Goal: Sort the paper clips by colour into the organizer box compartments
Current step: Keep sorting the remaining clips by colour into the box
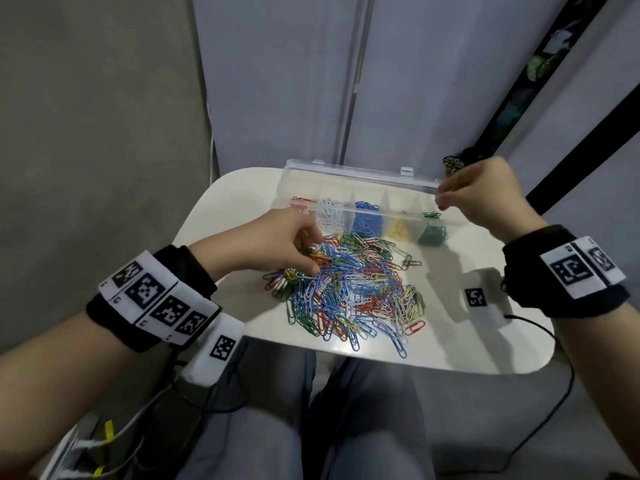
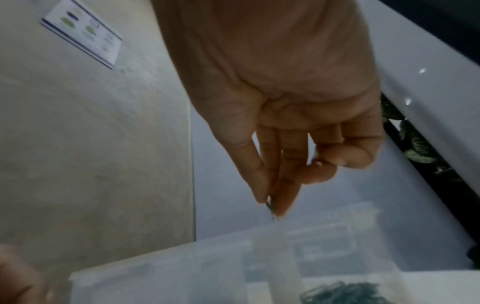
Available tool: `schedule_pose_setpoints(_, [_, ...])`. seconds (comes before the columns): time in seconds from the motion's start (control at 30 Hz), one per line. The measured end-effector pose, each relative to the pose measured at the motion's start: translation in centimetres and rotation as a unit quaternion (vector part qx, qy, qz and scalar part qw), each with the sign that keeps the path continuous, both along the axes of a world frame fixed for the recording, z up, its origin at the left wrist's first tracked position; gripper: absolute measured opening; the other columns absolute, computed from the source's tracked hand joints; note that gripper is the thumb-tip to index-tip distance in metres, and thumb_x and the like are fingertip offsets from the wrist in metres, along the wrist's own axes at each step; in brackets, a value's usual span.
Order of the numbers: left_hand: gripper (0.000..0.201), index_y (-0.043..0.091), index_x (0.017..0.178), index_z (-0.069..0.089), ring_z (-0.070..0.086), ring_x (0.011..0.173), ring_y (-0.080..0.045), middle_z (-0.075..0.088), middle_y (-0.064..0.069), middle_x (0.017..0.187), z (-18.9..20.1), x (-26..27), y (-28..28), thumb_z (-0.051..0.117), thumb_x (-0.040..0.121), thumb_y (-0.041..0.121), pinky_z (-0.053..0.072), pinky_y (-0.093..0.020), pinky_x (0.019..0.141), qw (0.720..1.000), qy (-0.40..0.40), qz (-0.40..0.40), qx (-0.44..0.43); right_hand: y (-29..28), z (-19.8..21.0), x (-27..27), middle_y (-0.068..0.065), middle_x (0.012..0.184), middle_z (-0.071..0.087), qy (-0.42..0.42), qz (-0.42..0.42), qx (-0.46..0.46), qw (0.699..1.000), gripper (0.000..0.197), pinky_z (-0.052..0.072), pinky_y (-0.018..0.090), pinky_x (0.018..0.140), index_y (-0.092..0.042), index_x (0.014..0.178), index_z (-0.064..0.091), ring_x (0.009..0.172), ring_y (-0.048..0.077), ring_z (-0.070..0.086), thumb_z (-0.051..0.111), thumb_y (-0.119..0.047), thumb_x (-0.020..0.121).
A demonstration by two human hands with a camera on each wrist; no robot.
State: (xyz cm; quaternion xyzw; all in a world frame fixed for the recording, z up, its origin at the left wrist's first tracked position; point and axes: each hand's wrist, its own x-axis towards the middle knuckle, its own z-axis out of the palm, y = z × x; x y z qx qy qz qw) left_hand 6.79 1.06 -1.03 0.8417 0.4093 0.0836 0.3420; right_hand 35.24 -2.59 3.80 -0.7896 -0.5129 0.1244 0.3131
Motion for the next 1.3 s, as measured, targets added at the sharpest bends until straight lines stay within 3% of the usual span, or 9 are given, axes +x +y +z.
schedule_pose_setpoints(0.23, [0.054,0.019,0.118,0.063,0.052,0.097,-0.011,0.062,0.005,0.113,-0.2,-1.0,0.3,0.085,0.070,0.026,0.039,-0.023,0.080,0.997,0.050,0.001,0.055,-1.5,-1.9,-1.6,0.000,0.066,0.056,0.040,0.046,0.004,0.998,0.021,0.033,0.011,0.043,-0.007,0.090,0.072,0.051,0.009,0.044,0.082,-0.014,0.073])
schedule_pose_setpoints(0.4, [0.060,0.023,0.125,0.062,0.049,0.093,-0.010,0.059,0.007,0.111,-0.3,-1.3,0.8,0.085,0.070,0.027,0.034,-0.022,0.076,0.994,0.061,0.003,0.086,-2.2,-3.1,-3.3,0.007,0.102,0.062,-0.048,0.044,0.006,0.998,0.031,0.045,0.031,0.079,-0.014,0.106,0.072,0.097,0.024,0.057,0.079,-0.021,0.076])
schedule_pose_setpoints(0.57, [0.059,0.024,0.127,0.061,0.051,0.090,-0.010,0.064,0.004,0.115,-0.5,-1.5,1.2,0.083,0.073,0.028,0.035,-0.023,0.074,0.992,0.076,-0.015,0.103,-2.7,-3.0,-2.8,0.012,0.099,0.072,0.016,0.043,-0.007,0.999,0.019,0.040,0.018,0.063,-0.008,0.101,0.074,0.069,0.010,0.057,0.073,-0.011,0.082])
schedule_pose_setpoints(0.73, [0.042,0.018,0.120,0.067,0.051,0.081,-0.011,0.064,0.000,0.100,0.1,0.5,1.0,0.078,0.080,0.024,0.036,-0.025,0.072,0.988,0.015,-0.072,0.134,-3.2,-2.8,-2.8,-0.002,0.064,0.059,0.053,0.038,0.015,0.998,0.015,0.027,0.005,0.035,-0.002,0.099,0.074,0.034,-0.004,0.044,0.066,-0.002,0.086])
schedule_pose_setpoints(0.87, [0.031,0.017,0.117,0.069,0.055,0.080,-0.014,0.069,0.001,0.099,0.0,3.1,1.1,0.069,0.087,0.027,0.038,-0.026,0.073,0.978,0.045,-0.109,0.172,-3.2,-2.6,-2.8,-0.019,0.037,0.048,0.039,0.037,0.018,0.998,0.016,0.027,0.006,0.035,-0.001,0.098,0.075,0.033,-0.005,0.043,0.064,0.001,0.087])
schedule_pose_setpoints(0.93, [0.031,0.018,0.117,0.069,0.060,0.088,-0.018,0.070,0.000,0.099,-0.4,4.0,1.3,0.069,0.088,0.028,0.045,-0.030,0.078,0.973,0.070,-0.129,0.181,-3.1,-2.5,-2.7,-0.017,0.045,0.049,0.013,0.038,0.010,0.999,0.016,0.028,0.007,0.037,-0.004,0.095,0.076,0.035,-0.006,0.044,0.063,0.001,0.086])
schedule_pose_setpoints(1.03, [0.027,0.019,0.112,0.070,0.058,0.082,-0.015,0.068,0.002,0.090,-0.7,4.8,1.5,0.071,0.086,0.026,0.038,-0.026,0.069,0.970,0.080,-0.143,0.178,-3.0,-2.4,-1.9,-0.007,0.057,0.055,-0.012,0.020,0.001,1.000,0.013,0.028,0.007,0.039,-0.008,0.090,0.078,0.040,-0.003,0.045,0.067,-0.004,0.084])
schedule_pose_setpoints(1.17, [0.019,0.016,0.100,0.071,0.050,0.070,-0.009,0.064,0.003,0.080,-0.9,5.2,1.5,0.075,0.083,0.022,0.029,-0.025,0.061,0.970,0.081,-0.151,0.172,-3.3,-2.3,-0.9,-0.013,0.037,0.048,0.021,0.016,0.008,1.000,0.009,0.025,0.008,0.035,-0.005,0.088,0.077,0.035,0.001,0.042,0.070,-0.003,0.083])
schedule_pose_setpoints(1.3, [0.012,0.010,0.091,0.071,0.057,0.074,-0.014,0.069,-0.002,0.083,-1.0,5.4,1.6,0.075,0.081,0.017,0.037,-0.025,0.063,0.975,0.073,-0.145,0.154,-3.4,-2.2,-0.9,-0.002,0.052,0.049,0.013,0.024,0.009,1.000,0.009,0.024,0.009,0.035,-0.004,0.088,0.077,0.035,0.003,0.040,0.070,-0.002,0.083])
